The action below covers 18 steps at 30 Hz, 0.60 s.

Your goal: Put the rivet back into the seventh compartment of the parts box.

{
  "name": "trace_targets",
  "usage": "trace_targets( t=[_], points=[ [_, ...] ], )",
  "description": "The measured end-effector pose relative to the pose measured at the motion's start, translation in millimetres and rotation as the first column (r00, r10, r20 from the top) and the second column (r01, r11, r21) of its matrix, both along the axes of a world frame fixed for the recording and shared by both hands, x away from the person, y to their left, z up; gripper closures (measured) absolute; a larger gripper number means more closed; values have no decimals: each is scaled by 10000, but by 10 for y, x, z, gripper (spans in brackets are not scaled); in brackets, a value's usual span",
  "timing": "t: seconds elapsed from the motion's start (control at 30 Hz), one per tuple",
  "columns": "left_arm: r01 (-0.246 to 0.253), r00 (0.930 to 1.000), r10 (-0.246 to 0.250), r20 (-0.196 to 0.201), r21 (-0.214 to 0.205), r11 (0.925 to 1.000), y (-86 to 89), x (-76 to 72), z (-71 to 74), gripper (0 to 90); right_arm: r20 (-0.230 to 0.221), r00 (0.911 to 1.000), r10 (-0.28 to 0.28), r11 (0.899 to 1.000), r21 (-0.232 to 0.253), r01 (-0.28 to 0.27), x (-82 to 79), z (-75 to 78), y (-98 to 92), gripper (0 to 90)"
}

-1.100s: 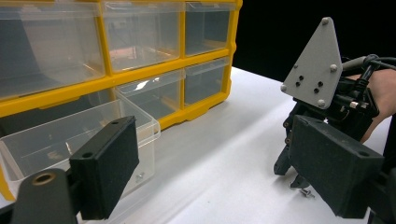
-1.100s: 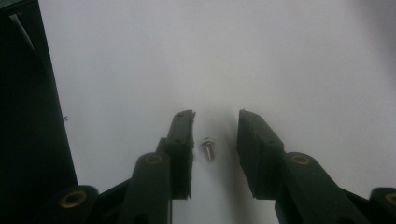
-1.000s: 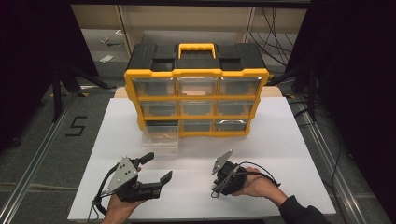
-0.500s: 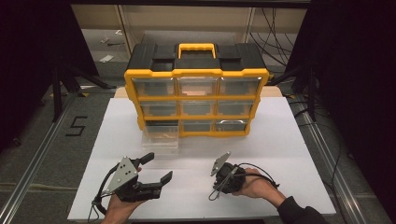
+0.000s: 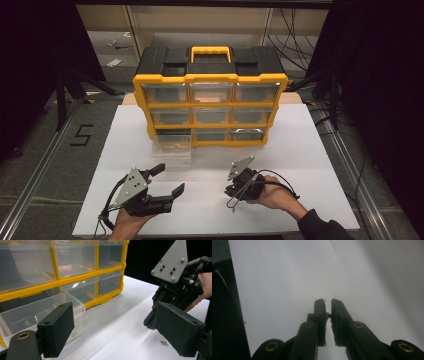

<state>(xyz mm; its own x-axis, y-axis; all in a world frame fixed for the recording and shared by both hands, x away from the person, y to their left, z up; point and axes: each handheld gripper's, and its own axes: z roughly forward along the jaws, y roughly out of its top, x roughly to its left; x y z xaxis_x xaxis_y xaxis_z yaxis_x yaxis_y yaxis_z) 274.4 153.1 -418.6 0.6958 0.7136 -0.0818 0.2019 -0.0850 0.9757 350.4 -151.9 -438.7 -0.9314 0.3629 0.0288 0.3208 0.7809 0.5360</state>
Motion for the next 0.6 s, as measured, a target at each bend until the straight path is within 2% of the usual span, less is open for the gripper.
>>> trace_targets(
  t=[0.3, 0.4, 0.6],
  points=[
    [-63, 10000, 63, 13, -11, 10000, 3, 2, -1, 155, 508, 9984, -256, 9950, 981, 206, 57, 248, 9, 835],
    [-62, 10000, 62, 17, -2, 10000, 3, 2, -2, 155, 834, 9961, -302, 9901, 1390, 184, 115, 351, 27, 836],
    [-88, 10000, 88, 10, -15, 10000, 5, 4, -3, 155, 1216, 9917, -409, 9801, 1977, 162, 218, 546, 150, 835]
  ],
)
